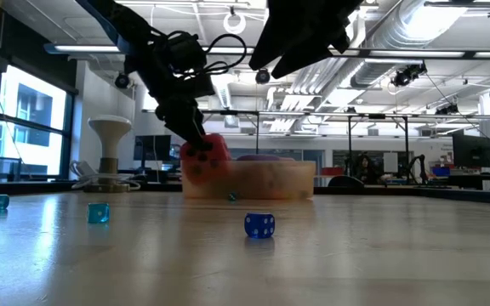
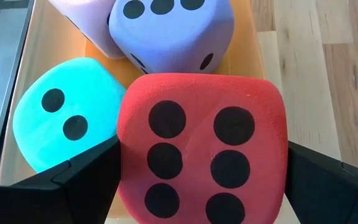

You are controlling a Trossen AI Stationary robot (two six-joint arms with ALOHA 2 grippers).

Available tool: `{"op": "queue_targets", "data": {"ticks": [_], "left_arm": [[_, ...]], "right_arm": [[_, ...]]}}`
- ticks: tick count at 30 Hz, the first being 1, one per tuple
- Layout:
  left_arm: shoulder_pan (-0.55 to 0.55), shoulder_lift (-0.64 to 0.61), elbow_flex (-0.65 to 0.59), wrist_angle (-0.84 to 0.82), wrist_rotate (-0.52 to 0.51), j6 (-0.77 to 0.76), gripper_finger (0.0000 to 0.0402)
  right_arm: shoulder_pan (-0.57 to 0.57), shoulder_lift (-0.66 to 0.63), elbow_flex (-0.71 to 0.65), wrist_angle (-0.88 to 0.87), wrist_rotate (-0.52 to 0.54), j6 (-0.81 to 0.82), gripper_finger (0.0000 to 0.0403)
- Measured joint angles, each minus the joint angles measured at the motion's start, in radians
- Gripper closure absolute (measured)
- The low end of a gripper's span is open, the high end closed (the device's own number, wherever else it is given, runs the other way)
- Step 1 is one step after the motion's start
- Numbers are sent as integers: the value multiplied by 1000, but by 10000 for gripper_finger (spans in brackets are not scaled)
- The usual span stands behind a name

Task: Pick & Place Dice
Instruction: Put the large red die into the bin

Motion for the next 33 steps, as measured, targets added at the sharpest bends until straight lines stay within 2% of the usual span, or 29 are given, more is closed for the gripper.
{"op": "queue_targets", "data": {"ticks": [10, 18, 23, 33], "left_arm": [[-2, 23, 2, 13, 0, -34, 29], [-8, 52, 5, 21, -17, -31, 5], [-10, 34, 3, 16, -84, -31, 2], [-16, -60, -1, -15, -117, -23, 2]], "right_arm": [[-1, 0, 0, 0, 0, -2, 121], [-1, 0, 0, -2, 0, -2, 121], [-1, 0, 0, -4, 1, -3, 121], [-1, 0, 0, -7, 3, -3, 121]]}}
